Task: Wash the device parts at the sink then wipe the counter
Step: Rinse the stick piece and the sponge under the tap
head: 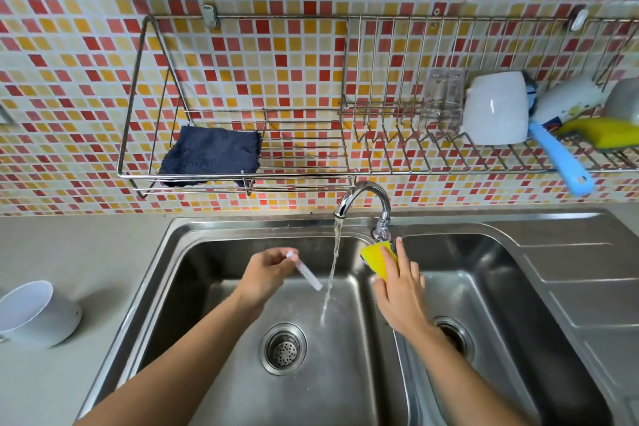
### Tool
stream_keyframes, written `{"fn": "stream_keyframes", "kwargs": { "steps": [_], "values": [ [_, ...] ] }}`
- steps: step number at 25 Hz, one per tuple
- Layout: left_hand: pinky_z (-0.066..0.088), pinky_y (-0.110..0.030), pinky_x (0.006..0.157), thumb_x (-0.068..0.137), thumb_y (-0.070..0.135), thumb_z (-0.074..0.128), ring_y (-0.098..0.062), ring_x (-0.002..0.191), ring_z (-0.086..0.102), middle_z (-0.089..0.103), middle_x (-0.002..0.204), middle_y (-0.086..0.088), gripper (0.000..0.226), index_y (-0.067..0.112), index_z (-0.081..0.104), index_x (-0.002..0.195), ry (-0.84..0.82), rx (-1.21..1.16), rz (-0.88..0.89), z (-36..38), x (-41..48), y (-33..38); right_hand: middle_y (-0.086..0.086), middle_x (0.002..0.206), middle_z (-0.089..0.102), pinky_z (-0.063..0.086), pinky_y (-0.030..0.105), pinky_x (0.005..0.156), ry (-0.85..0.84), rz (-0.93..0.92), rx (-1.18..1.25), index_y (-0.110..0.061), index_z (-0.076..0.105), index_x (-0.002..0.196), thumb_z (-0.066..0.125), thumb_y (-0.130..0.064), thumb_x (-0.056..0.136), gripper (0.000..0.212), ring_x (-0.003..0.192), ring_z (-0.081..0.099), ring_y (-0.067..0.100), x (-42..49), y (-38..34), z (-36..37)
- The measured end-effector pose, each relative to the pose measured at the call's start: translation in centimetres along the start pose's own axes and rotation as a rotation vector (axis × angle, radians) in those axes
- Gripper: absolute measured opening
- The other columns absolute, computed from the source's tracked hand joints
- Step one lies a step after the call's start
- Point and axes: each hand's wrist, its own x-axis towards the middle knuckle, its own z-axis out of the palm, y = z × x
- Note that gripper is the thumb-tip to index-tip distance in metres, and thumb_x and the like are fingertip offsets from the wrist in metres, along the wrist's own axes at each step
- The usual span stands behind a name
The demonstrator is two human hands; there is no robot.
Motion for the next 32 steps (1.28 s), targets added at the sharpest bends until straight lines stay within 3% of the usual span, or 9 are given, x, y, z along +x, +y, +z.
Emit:
{"fn": "stream_keyframes", "kwargs": {
  "steps": [4, 7, 10, 14, 19, 22, 25, 28, 32],
  "values": [
    [0.05, -0.025, 0.064, 0.099, 0.02, 0.045, -0.017, 0.076, 0.059, 0.054, 0.086, -0.002, 0.014, 0.014, 0.054, 0.107, -0.158, 0.032, -0.036, 3.1, 2.1, 1.8, 0.009, 0.151, 0.029, 0.041, 0.044, 0.084, 0.118, -0.09, 0.034, -0.014, 0.036, 0.14, 0.029, -0.035, 0.084, 0.061, 0.101, 0.047, 0.031, 0.6, -0.2, -2.3],
    [0.049, -0.019, 0.05, 0.097, 0.023, 0.048, -0.013, 0.065, 0.056, 0.054, 0.086, 0.0, 0.023, 0.024, 0.043, 0.119, -0.218, 0.152, -0.033, 4.5, 3.2, 2.5, 0.007, 0.15, 0.031, 0.04, 0.044, 0.086, 0.157, -0.107, 0.069, -0.013, 0.034, 0.14, 0.03, -0.034, 0.085, 0.06, 0.101, 0.046, 0.027, 1.3, -0.8, -3.1],
    [0.041, -0.02, 0.044, 0.091, 0.007, 0.056, -0.013, 0.054, 0.051, 0.055, 0.074, -0.006, 0.018, 0.005, 0.049, 0.107, -0.231, 0.164, -0.025, 5.4, 3.9, 2.9, 0.008, 0.149, 0.032, 0.04, 0.044, 0.087, 0.163, -0.093, 0.111, -0.011, 0.034, 0.141, 0.03, -0.035, 0.086, 0.06, 0.102, 0.046, 0.027, 1.7, -1.3, -2.9],
    [0.038, -0.026, 0.055, 0.081, -0.009, 0.054, -0.023, 0.064, 0.049, 0.051, 0.071, -0.016, 0.01, -0.001, 0.057, 0.087, -0.284, -0.026, -0.073, 5.8, 4.1, 2.9, 0.009, 0.148, 0.031, 0.04, 0.046, 0.088, 0.144, -0.093, 0.156, -0.013, 0.033, 0.14, 0.031, -0.034, 0.088, 0.056, 0.106, 0.043, 0.027, 2.1, -2.1, -2.0],
    [0.048, -0.012, 0.049, 0.093, -0.001, 0.049, -0.006, 0.051, 0.061, 0.06, 0.074, -0.01, 0.014, 0.003, 0.06, 0.085, -0.217, -0.246, -0.121, 5.6, 4.1, 2.7, -0.001, 0.15, 0.019, 0.041, 0.047, 0.092, 0.053, -0.205, 0.066, -0.019, 0.021, 0.143, 0.027, -0.035, 0.09, 0.056, 0.112, 0.039, 0.027, 2.9, -2.9, -1.7],
    [0.054, -0.013, 0.059, 0.091, -0.009, 0.047, -0.014, 0.066, 0.066, 0.065, 0.084, -0.014, 0.016, -0.006, 0.063, 0.091, -0.245, -0.406, -0.208, 5.6, 4.2, 3.3, 0.002, 0.151, 0.021, 0.04, 0.048, 0.094, 0.043, -0.123, 0.104, -0.016, 0.024, 0.144, 0.023, -0.037, 0.09, 0.058, 0.115, 0.04, 0.03, 3.4, -3.5, -1.7],
    [0.054, -0.013, 0.061, 0.092, -0.008, 0.044, -0.018, 0.073, 0.065, 0.064, 0.089, -0.018, 0.017, -0.008, 0.061, 0.093, -0.25, -0.414, -0.257, 5.4, 4.3, 3.6, 0.0, 0.151, 0.02, 0.039, 0.046, 0.093, 0.026, -0.168, 0.07, -0.016, 0.023, 0.144, 0.022, -0.037, 0.09, 0.058, 0.113, 0.042, 0.03, 3.0, -3.4, -1.4],
    [0.051, -0.011, 0.049, 0.093, -0.008, 0.042, -0.013, 0.052, 0.065, 0.062, 0.077, -0.019, 0.019, -0.006, 0.06, 0.087, -0.217, -0.383, -0.298, 5.2, 4.0, 3.6, 0.006, 0.152, 0.026, 0.038, 0.047, 0.095, 0.052, -0.063, 0.132, -0.011, 0.027, 0.145, 0.019, -0.038, 0.089, 0.063, 0.111, 0.042, 0.031, 3.0, -3.0, -1.6],
    [0.042, -0.008, 0.038, 0.097, 0.001, 0.042, -0.006, 0.039, 0.055, 0.063, 0.056, -0.01, 0.023, 0.0, 0.06, 0.084, -0.18, -0.381, -0.334, 5.0, 3.6, 3.8, -0.001, 0.155, 0.016, 0.033, 0.041, 0.101, -0.002, -0.212, 0.098, -0.017, 0.018, 0.148, 0.019, -0.037, 0.091, 0.06, 0.118, 0.037, 0.025, 2.6, -3.8, -1.7]
  ]
}}
